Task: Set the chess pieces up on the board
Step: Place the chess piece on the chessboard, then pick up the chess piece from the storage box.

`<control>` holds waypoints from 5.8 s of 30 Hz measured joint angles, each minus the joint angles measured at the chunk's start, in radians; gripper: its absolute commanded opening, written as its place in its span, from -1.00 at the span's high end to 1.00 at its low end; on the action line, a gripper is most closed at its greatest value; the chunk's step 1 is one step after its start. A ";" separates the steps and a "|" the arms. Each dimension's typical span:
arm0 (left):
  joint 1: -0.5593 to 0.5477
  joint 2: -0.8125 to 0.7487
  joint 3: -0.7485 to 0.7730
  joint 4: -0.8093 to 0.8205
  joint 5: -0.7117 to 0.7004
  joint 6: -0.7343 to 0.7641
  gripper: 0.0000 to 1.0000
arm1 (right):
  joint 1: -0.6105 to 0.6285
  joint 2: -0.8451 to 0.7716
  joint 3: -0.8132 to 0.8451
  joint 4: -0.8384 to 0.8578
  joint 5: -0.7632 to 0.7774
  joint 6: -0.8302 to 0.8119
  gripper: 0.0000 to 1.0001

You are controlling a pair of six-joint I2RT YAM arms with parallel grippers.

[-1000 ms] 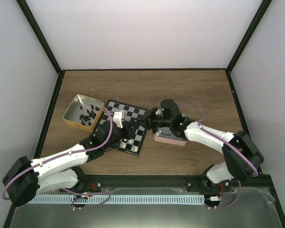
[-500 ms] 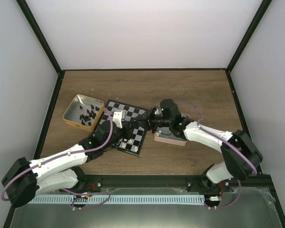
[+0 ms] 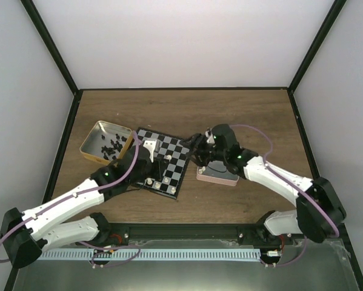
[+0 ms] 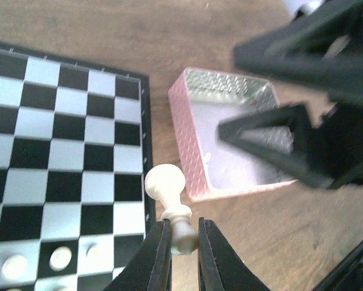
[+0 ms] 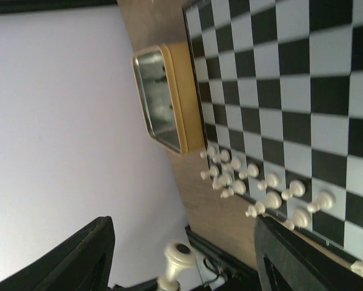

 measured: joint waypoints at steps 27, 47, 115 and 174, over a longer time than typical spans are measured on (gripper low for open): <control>0.129 0.199 0.178 -0.766 0.087 0.072 0.91 | -0.041 -0.216 -0.059 -0.207 0.284 -0.173 -0.30; 0.327 0.393 0.153 -0.661 0.156 0.198 0.90 | -0.042 -0.230 -0.084 -0.212 0.307 -0.196 -0.29; 0.354 0.404 0.168 -0.615 0.146 0.251 0.59 | -0.042 -0.246 -0.109 -0.209 0.294 -0.210 -0.29; 0.354 -0.040 0.138 -0.359 0.128 0.174 0.13 | -0.039 0.255 0.108 -0.486 0.440 -0.799 0.56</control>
